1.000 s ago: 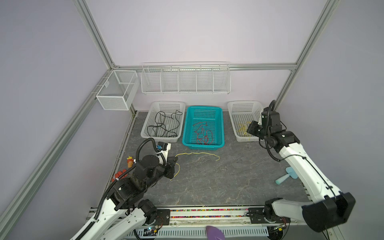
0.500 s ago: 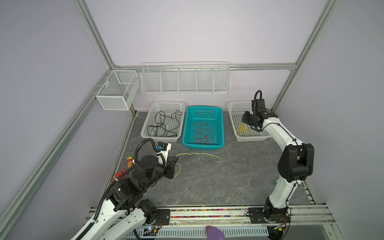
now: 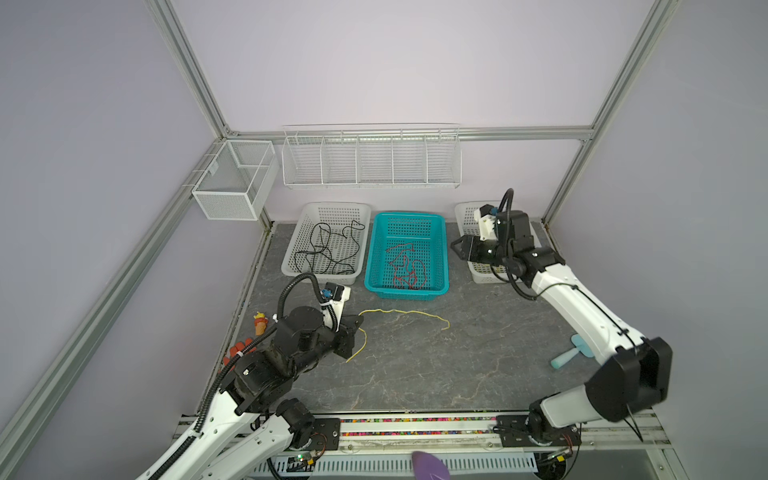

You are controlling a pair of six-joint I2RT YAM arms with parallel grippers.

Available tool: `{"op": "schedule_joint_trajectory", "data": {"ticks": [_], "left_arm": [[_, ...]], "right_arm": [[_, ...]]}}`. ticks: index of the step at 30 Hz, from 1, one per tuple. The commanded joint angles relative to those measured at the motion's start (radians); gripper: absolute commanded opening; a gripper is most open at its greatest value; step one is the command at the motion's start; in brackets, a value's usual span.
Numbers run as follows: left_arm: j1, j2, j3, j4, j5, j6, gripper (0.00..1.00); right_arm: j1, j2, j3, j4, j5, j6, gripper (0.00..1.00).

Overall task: Untangle the cables
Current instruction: 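Move the right gripper to grasp the yellow wire held by the left gripper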

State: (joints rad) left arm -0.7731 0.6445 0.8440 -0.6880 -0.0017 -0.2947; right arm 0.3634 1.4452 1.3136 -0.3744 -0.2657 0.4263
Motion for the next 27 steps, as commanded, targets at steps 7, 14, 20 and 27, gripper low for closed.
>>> {"op": "schedule_joint_trajectory", "data": {"ticks": [7, 14, 20, 27], "left_arm": [[0.003, 0.038, -0.006, -0.003, 0.079, 0.029, 0.00], [0.003, 0.052, -0.006, -0.004, 0.103, 0.032, 0.00], [0.003, 0.065, -0.005, -0.005, 0.110, 0.034, 0.00], [0.003, 0.066, -0.005, -0.005, 0.107, 0.034, 0.00]], "right_arm": [[0.274, -0.221, -0.271, 0.075, -0.288, -0.218, 0.55], [0.392, -0.196, -0.387, 0.087, -0.290, -0.275, 0.55], [0.465, -0.160, -0.393, 0.089, -0.271, -0.308, 0.53], [0.484, -0.136, -0.391, 0.106, -0.224, -0.295, 0.23]]}}
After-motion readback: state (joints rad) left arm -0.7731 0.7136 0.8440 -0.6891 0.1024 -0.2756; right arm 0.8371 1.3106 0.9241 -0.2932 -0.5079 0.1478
